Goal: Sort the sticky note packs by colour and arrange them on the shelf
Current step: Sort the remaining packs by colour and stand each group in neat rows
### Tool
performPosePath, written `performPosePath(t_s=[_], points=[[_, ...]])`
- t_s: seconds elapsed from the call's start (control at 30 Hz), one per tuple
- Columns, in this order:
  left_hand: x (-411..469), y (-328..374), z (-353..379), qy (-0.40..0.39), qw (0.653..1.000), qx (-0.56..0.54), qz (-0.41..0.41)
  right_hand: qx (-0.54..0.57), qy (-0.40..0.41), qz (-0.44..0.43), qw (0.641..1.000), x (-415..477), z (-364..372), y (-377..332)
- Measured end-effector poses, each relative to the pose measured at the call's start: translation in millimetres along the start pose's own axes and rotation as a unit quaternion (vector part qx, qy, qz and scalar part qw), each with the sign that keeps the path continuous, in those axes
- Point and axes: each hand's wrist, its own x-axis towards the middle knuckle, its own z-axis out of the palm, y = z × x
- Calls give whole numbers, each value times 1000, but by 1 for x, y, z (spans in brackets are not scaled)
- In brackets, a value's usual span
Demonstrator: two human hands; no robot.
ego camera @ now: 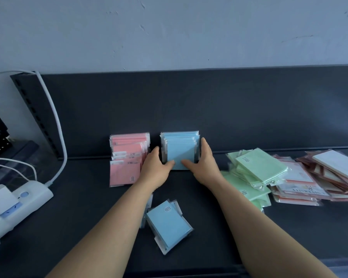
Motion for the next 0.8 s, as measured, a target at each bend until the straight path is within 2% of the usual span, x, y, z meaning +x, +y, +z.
performPosePath(t_s=[0.17,0.3,0.47,0.53,0.67,0.73,0.8], points=[[-12,12,-17,3,999,-35,19,-29,31,-35,998,-1,-2,-14],[-39,20,-46,-4,997,-23,73,-66,25,-55,996,-14,-9,-34],[-81,-6,-79,-29,994,70,76,-120,-82,-35,989,-59,-24,-51],[-94,-19,-88,-28,989,142,39,-138,-138,-26,980,-78,-24,-51],[-110,-34,-85,-47,954,289,-63,-206,-231,-6,951,-108,-12,-50],[-114,-37,-77,-49,949,305,-66,-257,-246,-14,934,-117,-5,-51],[-115,-42,-70,-41,959,275,-56,-270,-248,-5,930,-123,-1,-51]])
